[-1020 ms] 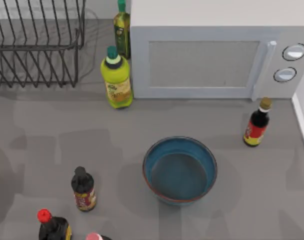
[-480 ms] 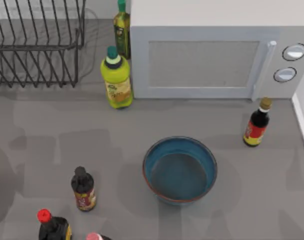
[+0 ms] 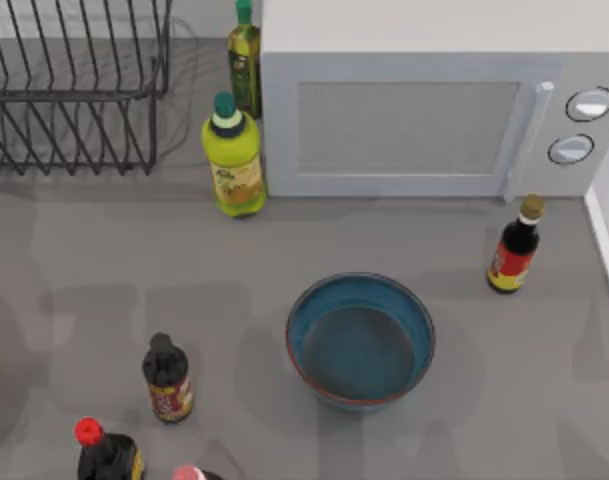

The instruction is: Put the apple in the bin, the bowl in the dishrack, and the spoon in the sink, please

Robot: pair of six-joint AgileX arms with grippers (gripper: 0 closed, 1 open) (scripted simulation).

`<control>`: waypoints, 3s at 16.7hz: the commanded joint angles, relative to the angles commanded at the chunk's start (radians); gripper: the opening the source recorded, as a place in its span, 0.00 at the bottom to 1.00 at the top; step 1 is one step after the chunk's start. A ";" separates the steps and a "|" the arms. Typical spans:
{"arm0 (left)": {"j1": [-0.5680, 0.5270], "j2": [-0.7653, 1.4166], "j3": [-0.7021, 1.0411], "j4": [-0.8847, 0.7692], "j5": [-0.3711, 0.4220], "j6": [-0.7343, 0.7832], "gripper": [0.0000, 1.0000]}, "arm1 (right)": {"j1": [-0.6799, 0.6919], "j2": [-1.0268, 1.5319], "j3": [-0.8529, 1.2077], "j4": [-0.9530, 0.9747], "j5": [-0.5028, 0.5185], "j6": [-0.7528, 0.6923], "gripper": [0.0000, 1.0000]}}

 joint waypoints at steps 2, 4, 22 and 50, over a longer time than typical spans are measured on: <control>-0.014 -0.114 -0.082 0.077 0.024 -0.011 1.00 | 0.000 0.000 0.000 0.000 0.000 0.000 1.00; -0.031 -0.259 -0.186 0.160 0.052 -0.023 1.00 | 0.000 0.000 0.000 0.000 0.000 0.000 1.00; -0.148 -1.587 -1.127 0.970 0.271 -0.148 1.00 | 0.000 0.000 0.000 0.000 0.000 0.000 1.00; -0.829 -0.190 0.228 0.158 0.396 -0.666 1.00 | 0.000 0.000 0.000 0.000 0.000 0.000 1.00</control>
